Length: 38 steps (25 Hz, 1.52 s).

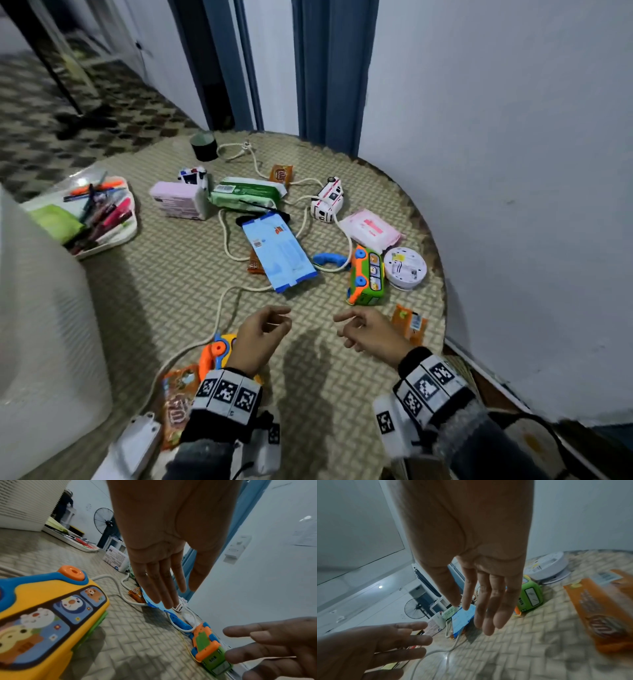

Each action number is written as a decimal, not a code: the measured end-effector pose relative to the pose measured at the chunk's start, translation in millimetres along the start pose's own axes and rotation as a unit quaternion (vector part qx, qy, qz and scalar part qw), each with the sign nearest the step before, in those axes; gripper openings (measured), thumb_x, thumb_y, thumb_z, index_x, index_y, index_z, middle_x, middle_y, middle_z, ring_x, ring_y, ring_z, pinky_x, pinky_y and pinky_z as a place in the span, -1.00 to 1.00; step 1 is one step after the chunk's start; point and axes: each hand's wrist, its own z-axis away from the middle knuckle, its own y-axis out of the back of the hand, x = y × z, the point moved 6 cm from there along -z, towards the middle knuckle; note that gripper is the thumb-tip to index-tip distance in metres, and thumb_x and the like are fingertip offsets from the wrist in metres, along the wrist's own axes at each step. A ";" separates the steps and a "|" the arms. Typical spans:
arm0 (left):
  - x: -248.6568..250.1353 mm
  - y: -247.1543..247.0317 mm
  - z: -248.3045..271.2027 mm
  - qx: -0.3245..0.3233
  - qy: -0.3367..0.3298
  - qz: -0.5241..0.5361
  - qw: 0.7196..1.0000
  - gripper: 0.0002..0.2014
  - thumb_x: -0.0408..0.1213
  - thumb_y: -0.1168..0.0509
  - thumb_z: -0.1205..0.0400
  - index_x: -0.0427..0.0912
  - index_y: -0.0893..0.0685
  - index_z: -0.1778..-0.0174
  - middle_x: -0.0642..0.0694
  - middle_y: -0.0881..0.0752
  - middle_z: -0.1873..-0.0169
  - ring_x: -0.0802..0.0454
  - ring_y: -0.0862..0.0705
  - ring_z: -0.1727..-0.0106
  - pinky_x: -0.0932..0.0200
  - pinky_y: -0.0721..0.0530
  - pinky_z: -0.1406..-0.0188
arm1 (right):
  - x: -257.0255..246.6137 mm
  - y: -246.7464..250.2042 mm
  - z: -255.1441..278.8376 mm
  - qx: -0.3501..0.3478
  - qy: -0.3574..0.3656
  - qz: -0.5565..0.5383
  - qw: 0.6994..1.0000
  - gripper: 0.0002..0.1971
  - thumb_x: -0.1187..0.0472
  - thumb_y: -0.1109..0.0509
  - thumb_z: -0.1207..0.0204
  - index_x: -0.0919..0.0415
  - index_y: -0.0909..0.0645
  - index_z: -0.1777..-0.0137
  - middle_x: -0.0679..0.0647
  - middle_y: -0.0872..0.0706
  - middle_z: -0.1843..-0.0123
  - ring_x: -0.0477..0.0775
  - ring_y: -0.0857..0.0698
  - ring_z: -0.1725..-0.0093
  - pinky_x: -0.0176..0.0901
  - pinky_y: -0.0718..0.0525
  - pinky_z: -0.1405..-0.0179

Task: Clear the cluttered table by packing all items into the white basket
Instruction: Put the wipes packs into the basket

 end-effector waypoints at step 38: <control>-18.7 14.0 -52.7 0.174 0.103 0.370 0.907 -0.52 -0.52 -0.45 -0.48 -0.21 -0.48 -0.29 -0.21 -0.81 0.06 -0.15 -0.80 0.05 -0.04 -0.79 0.22 | -48.6 -4.8 -111.7 -0.070 0.096 -0.191 0.974 -0.46 0.58 -0.42 -0.43 0.23 -0.49 -0.39 0.27 -0.74 -0.13 0.21 -0.73 -0.13 -0.11 -0.77 0.10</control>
